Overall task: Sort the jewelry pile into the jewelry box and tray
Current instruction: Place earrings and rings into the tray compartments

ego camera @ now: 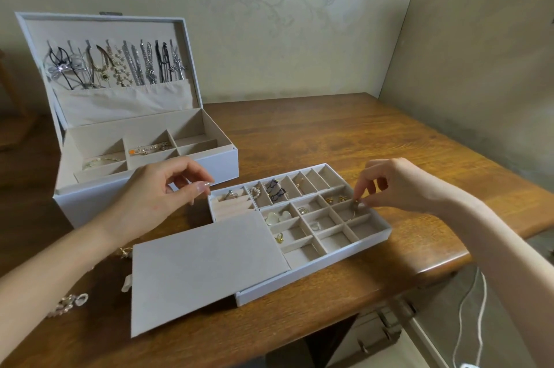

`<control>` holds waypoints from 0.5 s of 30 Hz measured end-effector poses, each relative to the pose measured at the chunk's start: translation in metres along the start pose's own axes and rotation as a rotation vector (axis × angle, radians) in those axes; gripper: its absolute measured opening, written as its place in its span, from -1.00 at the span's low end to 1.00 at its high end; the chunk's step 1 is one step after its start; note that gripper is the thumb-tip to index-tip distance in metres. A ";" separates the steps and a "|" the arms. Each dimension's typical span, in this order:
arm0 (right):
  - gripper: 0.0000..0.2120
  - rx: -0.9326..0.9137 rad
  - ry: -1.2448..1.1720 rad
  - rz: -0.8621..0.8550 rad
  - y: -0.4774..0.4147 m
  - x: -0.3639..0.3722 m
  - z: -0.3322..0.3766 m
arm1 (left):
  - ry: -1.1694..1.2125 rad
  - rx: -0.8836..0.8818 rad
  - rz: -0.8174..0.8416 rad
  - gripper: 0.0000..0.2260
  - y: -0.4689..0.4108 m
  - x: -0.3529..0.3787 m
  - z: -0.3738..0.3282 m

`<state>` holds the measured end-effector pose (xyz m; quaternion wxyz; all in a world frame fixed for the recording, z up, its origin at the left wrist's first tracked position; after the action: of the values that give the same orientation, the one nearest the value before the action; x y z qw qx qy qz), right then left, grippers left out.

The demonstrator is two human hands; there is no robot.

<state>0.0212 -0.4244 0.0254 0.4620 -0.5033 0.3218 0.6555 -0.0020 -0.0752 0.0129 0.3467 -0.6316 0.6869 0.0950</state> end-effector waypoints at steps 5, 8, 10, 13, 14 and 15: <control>-0.87 0.020 0.058 0.085 0.001 -0.001 0.005 | -0.009 0.029 -0.001 -0.87 0.002 -0.004 -0.005; -0.87 0.028 -0.034 0.022 0.003 -0.009 0.001 | -0.009 0.025 0.005 -0.87 0.006 -0.010 -0.004; -0.87 0.027 -0.096 -0.085 0.001 -0.012 0.002 | -0.011 0.020 0.014 -0.87 0.009 -0.016 -0.002; -0.91 0.052 -0.064 -0.124 -0.006 -0.014 0.011 | -0.012 0.002 0.033 -0.84 0.015 -0.027 0.003; -0.91 0.083 -0.008 -0.071 -0.008 -0.015 0.014 | -0.015 -0.006 0.034 -0.84 0.018 -0.031 0.005; -0.89 0.118 0.061 0.001 -0.010 -0.015 0.016 | -0.021 -0.014 0.031 -0.84 0.021 -0.035 0.008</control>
<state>0.0255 -0.4109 0.0445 0.4806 -0.4946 0.3740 0.6201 -0.0201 -0.0391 0.0214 0.3480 -0.6221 0.6924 0.1116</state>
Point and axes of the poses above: each hand's wrist, its own y-axis away from the middle knuckle, its own x-axis out of the palm, z = x × y, the point moved 2 cm from there along -y, towards the middle knuckle, and after that the axes turned 3 degrees about y, right-handed, at the moved point
